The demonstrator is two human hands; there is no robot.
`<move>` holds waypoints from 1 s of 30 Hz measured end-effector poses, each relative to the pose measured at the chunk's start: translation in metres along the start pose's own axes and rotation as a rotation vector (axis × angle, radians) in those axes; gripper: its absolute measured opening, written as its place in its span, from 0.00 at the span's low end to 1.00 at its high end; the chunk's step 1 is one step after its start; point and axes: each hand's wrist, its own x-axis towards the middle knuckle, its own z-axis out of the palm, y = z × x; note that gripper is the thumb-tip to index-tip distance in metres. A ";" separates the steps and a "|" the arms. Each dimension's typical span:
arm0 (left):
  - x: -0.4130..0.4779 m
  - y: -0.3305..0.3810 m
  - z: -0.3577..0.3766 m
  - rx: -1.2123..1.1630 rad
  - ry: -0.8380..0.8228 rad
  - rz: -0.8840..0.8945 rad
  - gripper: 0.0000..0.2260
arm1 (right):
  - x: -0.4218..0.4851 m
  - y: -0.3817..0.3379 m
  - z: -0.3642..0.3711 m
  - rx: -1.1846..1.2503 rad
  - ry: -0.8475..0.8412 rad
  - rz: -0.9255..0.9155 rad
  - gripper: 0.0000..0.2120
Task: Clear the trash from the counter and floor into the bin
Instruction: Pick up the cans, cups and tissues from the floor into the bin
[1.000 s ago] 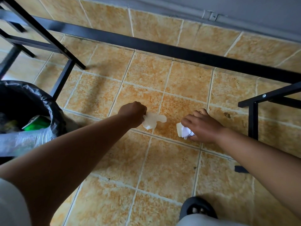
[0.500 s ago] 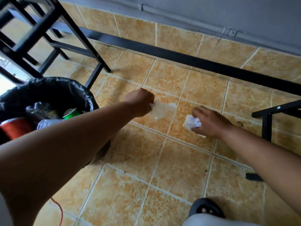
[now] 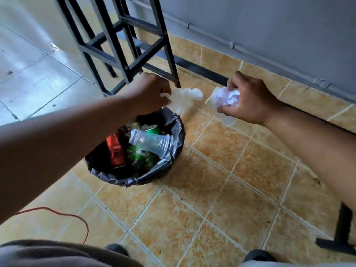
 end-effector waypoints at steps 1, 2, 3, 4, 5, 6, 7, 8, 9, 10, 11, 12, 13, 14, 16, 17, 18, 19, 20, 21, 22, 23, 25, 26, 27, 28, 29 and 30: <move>-0.010 -0.016 -0.009 0.004 0.006 -0.025 0.10 | 0.010 -0.019 0.003 0.027 -0.004 -0.017 0.25; -0.020 -0.032 -0.016 0.010 0.009 -0.053 0.11 | 0.018 -0.037 0.008 0.049 -0.018 -0.029 0.25; -0.031 -0.047 -0.021 0.019 0.009 -0.087 0.11 | 0.026 -0.056 0.016 0.063 -0.038 -0.044 0.25; -0.041 -0.061 -0.025 0.033 0.005 -0.121 0.12 | 0.032 -0.074 0.024 0.076 -0.057 -0.070 0.25; -0.051 -0.075 -0.026 0.048 -0.004 -0.154 0.12 | 0.038 -0.090 0.035 0.094 -0.078 -0.096 0.25; -0.060 -0.088 -0.025 0.059 -0.020 -0.186 0.12 | 0.043 -0.105 0.046 0.118 -0.104 -0.111 0.25; -0.068 -0.098 -0.022 0.066 -0.040 -0.212 0.12 | 0.047 -0.118 0.058 0.140 -0.132 -0.112 0.26; -0.076 -0.108 -0.019 0.070 -0.059 -0.233 0.13 | 0.050 -0.129 0.070 0.152 -0.155 -0.105 0.26; -0.082 -0.116 -0.016 0.076 -0.076 -0.249 0.13 | 0.052 -0.139 0.082 0.149 -0.169 -0.093 0.25; -0.087 -0.122 -0.012 0.083 -0.091 -0.263 0.14 | 0.053 -0.148 0.093 0.132 -0.170 -0.083 0.25; -0.090 -0.127 -0.008 0.087 -0.109 -0.282 0.15 | 0.054 -0.154 0.104 0.103 -0.160 -0.076 0.24; -0.093 -0.130 -0.005 0.080 -0.130 -0.305 0.17 | 0.055 -0.159 0.114 0.066 -0.150 -0.069 0.23; -0.096 -0.132 -0.001 0.065 -0.160 -0.322 0.18 | 0.056 -0.161 0.122 0.031 -0.148 -0.059 0.24; -0.097 -0.132 0.002 0.045 -0.188 -0.323 0.20 | 0.057 -0.162 0.129 0.003 -0.159 -0.047 0.26; -0.098 -0.132 0.006 0.000 -0.205 -0.307 0.22 | 0.058 -0.160 0.137 -0.029 -0.195 -0.035 0.29; -0.098 -0.133 0.007 -0.018 -0.196 -0.301 0.22 | 0.058 -0.159 0.137 -0.033 -0.200 -0.033 0.28; -0.098 -0.135 0.008 -0.030 -0.182 -0.299 0.22 | 0.058 -0.157 0.136 -0.032 -0.193 -0.035 0.27; -0.097 -0.137 0.008 -0.037 -0.164 -0.302 0.21 | 0.058 -0.156 0.134 -0.031 -0.177 -0.041 0.26; -0.096 -0.140 0.009 -0.037 -0.135 -0.301 0.20 | 0.057 -0.153 0.132 -0.032 -0.157 -0.048 0.25; -0.096 -0.143 0.009 -0.030 -0.096 -0.300 0.19 | 0.056 -0.151 0.129 -0.033 -0.135 -0.051 0.24; -0.096 -0.145 0.009 -0.015 -0.051 -0.300 0.18 | 0.056 -0.148 0.127 -0.034 -0.113 -0.043 0.23; -0.096 -0.146 0.008 0.003 -0.011 -0.306 0.18 | 0.057 -0.143 0.126 -0.038 -0.089 -0.028 0.21; -0.096 -0.149 0.008 0.049 0.019 -0.356 0.21 | 0.059 -0.131 0.125 -0.069 -0.052 0.034 0.20; -0.096 -0.150 0.009 0.076 0.002 -0.403 0.24 | 0.060 -0.124 0.125 -0.087 -0.053 0.087 0.20; -0.097 -0.153 0.011 0.089 -0.033 -0.458 0.26 | 0.060 -0.117 0.126 -0.102 -0.075 0.152 0.20; -0.098 -0.155 0.014 0.080 -0.070 -0.507 0.27 | 0.059 -0.111 0.126 -0.116 -0.110 0.221 0.20; -0.098 -0.158 0.018 0.053 -0.100 -0.550 0.26 | 0.057 -0.105 0.127 -0.132 -0.149 0.279 0.18; -0.099 -0.161 0.022 0.019 -0.123 -0.585 0.24 | 0.054 -0.100 0.128 -0.145 -0.190 0.320 0.15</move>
